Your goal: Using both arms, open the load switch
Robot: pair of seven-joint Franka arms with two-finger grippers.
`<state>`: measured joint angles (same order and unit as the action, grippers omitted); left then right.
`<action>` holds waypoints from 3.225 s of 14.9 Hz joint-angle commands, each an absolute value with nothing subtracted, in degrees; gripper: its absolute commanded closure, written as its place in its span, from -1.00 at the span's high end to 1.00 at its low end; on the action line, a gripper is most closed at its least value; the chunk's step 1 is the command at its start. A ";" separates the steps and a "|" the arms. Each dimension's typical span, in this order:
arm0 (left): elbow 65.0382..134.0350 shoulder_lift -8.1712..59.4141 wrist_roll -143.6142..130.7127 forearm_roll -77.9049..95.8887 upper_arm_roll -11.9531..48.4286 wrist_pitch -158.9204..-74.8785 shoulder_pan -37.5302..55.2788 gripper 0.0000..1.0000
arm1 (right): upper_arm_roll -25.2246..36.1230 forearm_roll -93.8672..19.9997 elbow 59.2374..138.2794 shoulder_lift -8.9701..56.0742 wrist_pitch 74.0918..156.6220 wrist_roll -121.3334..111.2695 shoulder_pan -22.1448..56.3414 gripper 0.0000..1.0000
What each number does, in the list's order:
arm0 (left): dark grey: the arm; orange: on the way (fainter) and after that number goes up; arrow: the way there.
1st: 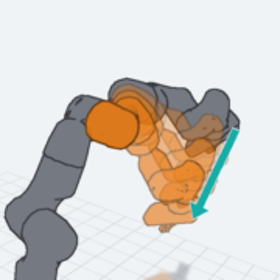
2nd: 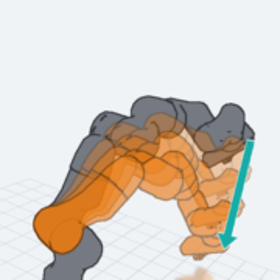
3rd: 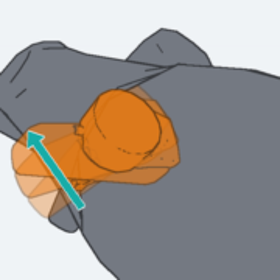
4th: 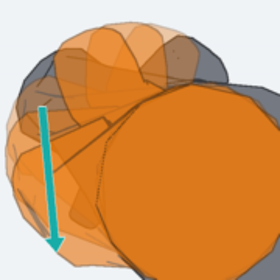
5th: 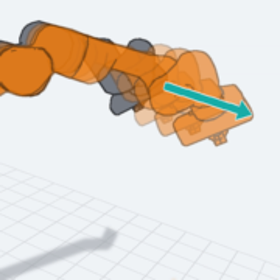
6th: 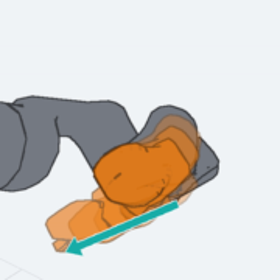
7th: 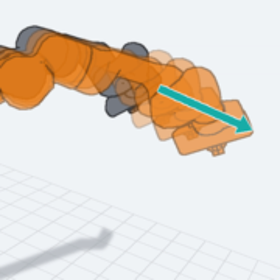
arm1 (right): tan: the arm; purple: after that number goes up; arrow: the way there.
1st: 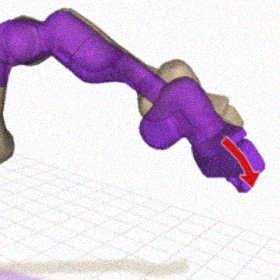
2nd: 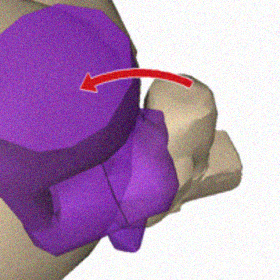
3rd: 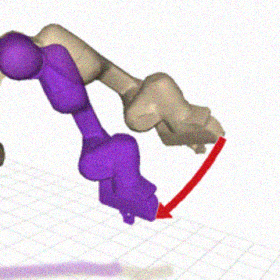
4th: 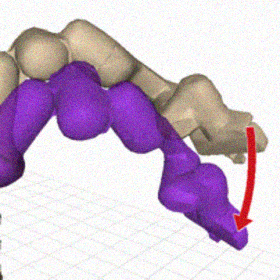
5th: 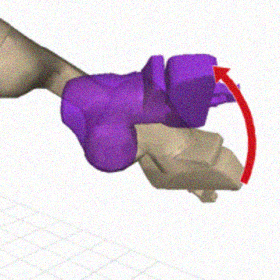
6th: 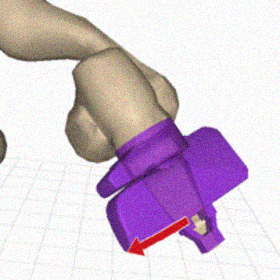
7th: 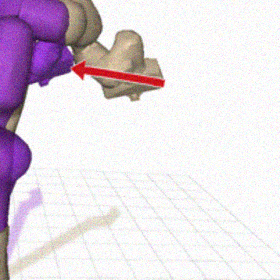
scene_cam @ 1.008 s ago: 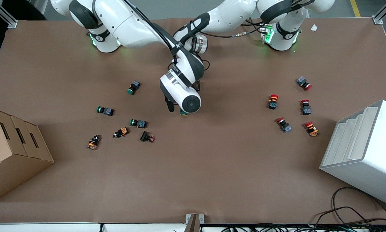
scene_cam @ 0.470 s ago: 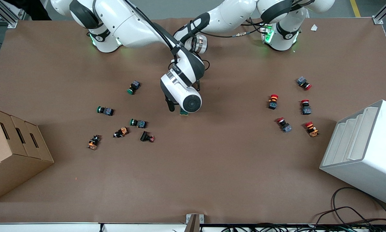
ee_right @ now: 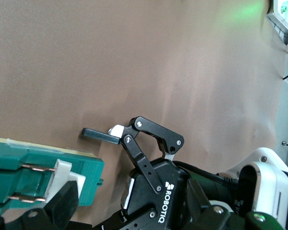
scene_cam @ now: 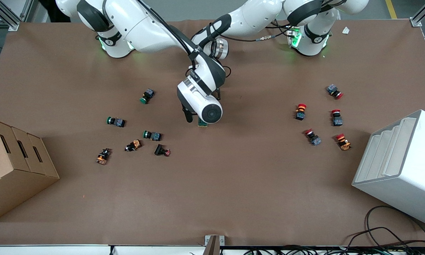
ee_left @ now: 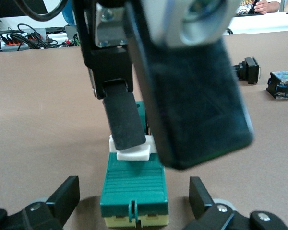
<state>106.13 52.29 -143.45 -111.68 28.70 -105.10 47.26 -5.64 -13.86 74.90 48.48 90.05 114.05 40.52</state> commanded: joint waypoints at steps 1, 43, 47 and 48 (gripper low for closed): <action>106.44 51.94 -143.35 -110.74 28.74 -105.21 46.58 1.00 | -5.36 -14.15 75.59 47.73 90.18 112.69 40.17 1.00; 84.21 46.41 -91.69 -71.92 63.81 -115.49 6.33 1.00 | -0.18 4.22 76.55 17.23 83.15 0.09 -0.36 1.00; 80.25 46.41 -85.53 -65.84 68.27 -108.64 3.18 1.00 | 1.67 4.04 76.20 16.88 81.30 0.18 1.14 1.00; 80.16 46.41 -85.26 -64.70 70.21 -108.11 1.16 1.00 | 1.67 4.04 76.20 16.79 81.12 0.18 1.14 1.00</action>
<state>80.96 46.88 -87.54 -67.08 66.53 -110.54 4.46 0.70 4.36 75.59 18.31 82.03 -0.07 0.47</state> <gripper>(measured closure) 0.000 0.000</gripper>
